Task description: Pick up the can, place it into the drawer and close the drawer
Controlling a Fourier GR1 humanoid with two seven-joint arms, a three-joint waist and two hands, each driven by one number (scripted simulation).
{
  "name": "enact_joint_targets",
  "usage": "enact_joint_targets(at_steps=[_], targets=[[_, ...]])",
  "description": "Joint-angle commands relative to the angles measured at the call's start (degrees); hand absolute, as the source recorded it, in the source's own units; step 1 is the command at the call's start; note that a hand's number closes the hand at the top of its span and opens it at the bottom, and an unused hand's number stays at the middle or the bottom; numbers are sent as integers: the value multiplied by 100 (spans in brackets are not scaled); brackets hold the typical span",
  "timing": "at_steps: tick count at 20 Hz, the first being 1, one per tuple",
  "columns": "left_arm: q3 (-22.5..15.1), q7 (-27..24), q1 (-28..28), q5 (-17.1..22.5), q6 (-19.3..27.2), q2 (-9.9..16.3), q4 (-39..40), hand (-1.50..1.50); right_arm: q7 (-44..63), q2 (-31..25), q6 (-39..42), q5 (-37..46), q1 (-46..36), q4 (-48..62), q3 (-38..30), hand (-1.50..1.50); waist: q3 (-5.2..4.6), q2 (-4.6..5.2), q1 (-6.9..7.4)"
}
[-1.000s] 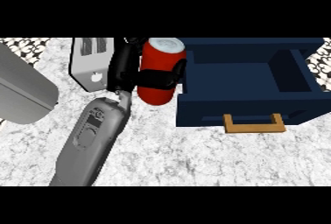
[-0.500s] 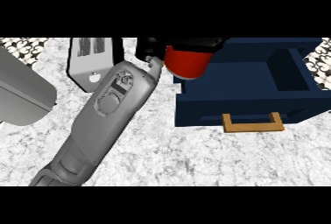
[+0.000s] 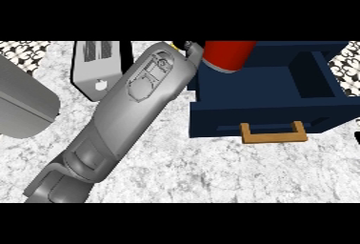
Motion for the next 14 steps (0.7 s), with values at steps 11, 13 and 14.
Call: enact_joint_targets(at_steps=[11, 13, 14], targets=[[-744, -675, -1072, 1125, 339, 0, 1749, 150, -157, -60, 20, 262, -431, 449, 183, -150, 8, 59, -201], [-981, -597, -1026, 1305, 407, 0, 1673, 150, 233, -69, -179, 78, -607, 260, 50, -150, 4, 37, -166], [-803, -879, -1037, 1376, 202, 0, 1997, 150, 61, -149, -47, 86, -555, 374, 16, -150, 7, 74, -238]])
